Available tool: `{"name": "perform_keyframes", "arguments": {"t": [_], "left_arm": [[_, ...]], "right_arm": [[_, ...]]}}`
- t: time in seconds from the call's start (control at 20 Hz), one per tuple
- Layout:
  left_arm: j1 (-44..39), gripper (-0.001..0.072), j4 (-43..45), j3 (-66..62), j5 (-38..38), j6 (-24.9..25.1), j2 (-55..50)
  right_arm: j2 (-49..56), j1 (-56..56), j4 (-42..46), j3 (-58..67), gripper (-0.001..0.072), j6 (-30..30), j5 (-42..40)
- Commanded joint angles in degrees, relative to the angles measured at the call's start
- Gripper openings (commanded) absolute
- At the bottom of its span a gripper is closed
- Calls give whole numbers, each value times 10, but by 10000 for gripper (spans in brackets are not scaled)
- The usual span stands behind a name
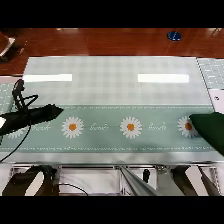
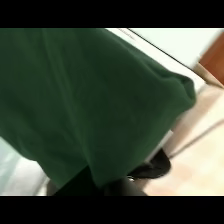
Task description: Fold the shirts.
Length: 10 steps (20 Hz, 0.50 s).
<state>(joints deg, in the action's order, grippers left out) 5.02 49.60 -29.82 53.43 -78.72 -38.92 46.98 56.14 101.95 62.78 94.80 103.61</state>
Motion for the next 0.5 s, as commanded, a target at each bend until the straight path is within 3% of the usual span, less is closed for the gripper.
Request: {"name": "perform_keyframes", "arguments": {"t": [0.0, 0.1, 0.3, 0.35, 0.45], "left_arm": [[-21, 21, -2, 0, -24, 0, 0], [-36, 21, -1, 0, -41, 0, 0], [-48, 21, -23, -1, -119, 0, 0], [-48, 21, -38, -5, -146, 0, -2], [-48, 20, -44, -49, -160, 4, -21]], "right_arm": [[-63, 12, 117, -102, 52, 25, -14], [-64, 12, 139, -122, 409, 27, -9], [-54, 8, 116, -115, 406, 25, -25], [-48, -3, 89, -103, 364, 26, -43], [-29, -24, -58, -64, 33, 2, -99]]}}
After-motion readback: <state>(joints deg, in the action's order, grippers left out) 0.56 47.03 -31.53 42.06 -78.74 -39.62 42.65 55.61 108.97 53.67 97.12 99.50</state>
